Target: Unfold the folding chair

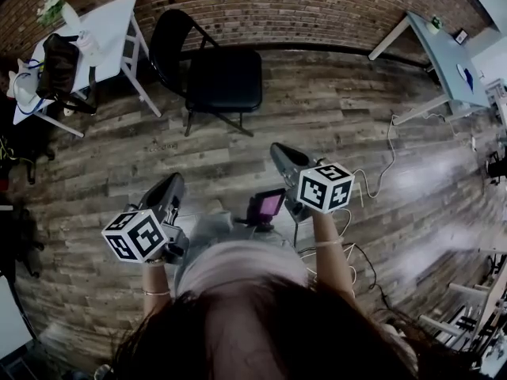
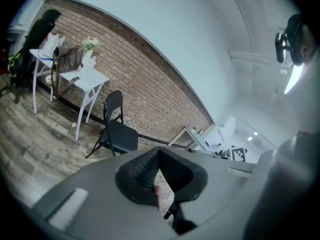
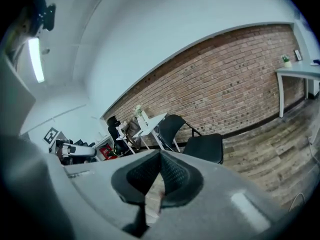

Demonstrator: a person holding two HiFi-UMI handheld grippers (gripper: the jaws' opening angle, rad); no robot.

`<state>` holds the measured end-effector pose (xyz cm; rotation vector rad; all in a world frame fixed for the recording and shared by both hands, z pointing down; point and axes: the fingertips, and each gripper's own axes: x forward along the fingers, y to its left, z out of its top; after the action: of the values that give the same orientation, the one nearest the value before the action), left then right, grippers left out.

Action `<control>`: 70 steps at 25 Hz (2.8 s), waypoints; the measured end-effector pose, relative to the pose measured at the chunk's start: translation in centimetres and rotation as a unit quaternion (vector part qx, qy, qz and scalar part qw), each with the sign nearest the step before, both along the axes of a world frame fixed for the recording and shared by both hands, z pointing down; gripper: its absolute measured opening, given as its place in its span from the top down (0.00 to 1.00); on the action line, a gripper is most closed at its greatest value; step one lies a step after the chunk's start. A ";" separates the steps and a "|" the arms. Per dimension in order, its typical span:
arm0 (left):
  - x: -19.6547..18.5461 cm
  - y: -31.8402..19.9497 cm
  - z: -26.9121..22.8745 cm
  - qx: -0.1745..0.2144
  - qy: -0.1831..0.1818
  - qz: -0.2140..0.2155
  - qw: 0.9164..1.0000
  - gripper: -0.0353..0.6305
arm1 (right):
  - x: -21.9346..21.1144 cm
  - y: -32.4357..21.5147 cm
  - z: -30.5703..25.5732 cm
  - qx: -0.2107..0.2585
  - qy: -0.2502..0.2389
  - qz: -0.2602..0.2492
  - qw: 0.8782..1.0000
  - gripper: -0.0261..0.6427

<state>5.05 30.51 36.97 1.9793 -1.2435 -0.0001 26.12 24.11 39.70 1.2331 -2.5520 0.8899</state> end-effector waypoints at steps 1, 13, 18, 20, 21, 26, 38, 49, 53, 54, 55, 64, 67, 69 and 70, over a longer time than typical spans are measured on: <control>0.3 0.2 -0.2 0.001 -0.002 0.007 1.000 0.95 | 0.1 0.3 -0.3 0.009 0.005 0.003 1.000 0.96; 1.3 0.6 -4.1 0.035 -0.002 0.033 0.999 0.95 | 0.4 2.3 -4.4 0.083 0.037 0.031 0.995 0.96; 1.6 0.8 -5.2 0.045 -0.014 0.042 0.998 0.95 | 0.6 2.4 -5.2 0.088 0.031 0.041 0.995 0.96; 1.7 0.7 -5.4 0.048 -0.025 0.040 0.998 0.95 | 0.7 2.4 -5.1 0.088 0.034 0.044 0.995 0.96; 1.6 0.6 -5.4 0.049 -0.029 0.039 0.998 0.95 | 0.6 2.5 -5.1 0.088 0.037 0.045 0.994 0.96; 2.1 0.9 -5.6 0.043 -0.017 0.051 0.998 0.95 | 0.4 3.1 -5.2 0.087 0.044 0.047 0.994 0.96; 3.4 2.0 -5.8 0.026 0.018 0.092 0.995 0.95 | -0.2 3.6 -5.8 0.081 0.036 0.049 0.995 0.96; 2.9 2.0 -5.1 0.026 -0.015 0.098 0.995 0.95 | -0.7 3.6 -7.2 0.113 0.045 0.035 0.992 0.96; 3.1 2.2 -5.0 0.016 -0.007 0.106 0.994 0.95 | -0.7 3.3 -6.8 0.104 0.050 0.041 0.992 0.96; 3.2 2.3 -4.9 0.013 -0.007 0.109 0.994 0.95 | -0.6 3.2 -6.7 0.102 0.049 0.042 0.993 0.96; 3.3 2.4 -4.8 0.011 -0.007 0.112 0.994 0.95 | -0.6 3.2 -6.7 0.101 0.049 0.042 0.993 0.96; 3.3 2.5 -4.6 0.006 -0.005 0.108 0.994 0.95 | -0.8 3.1 -6.7 0.099 0.053 0.035 0.993 0.96; 2.9 2.3 -4.3 0.010 -0.005 0.102 0.995 0.95 | -0.9 3.1 -6.7 0.100 0.054 0.033 0.993 0.96; 2.6 2.0 -4.0 0.015 -0.004 0.099 0.995 0.95 | -0.9 3.1 -6.7 0.099 0.055 0.033 0.993 0.96; 2.6 2.0 -4.0 0.013 -0.005 0.098 0.995 0.95 | -0.9 3.1 -6.6 0.098 0.056 0.033 0.993 0.96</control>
<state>7.62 32.50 32.97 2.1191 -1.0548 0.0909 25.23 27.26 33.09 1.3866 -2.5708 0.5742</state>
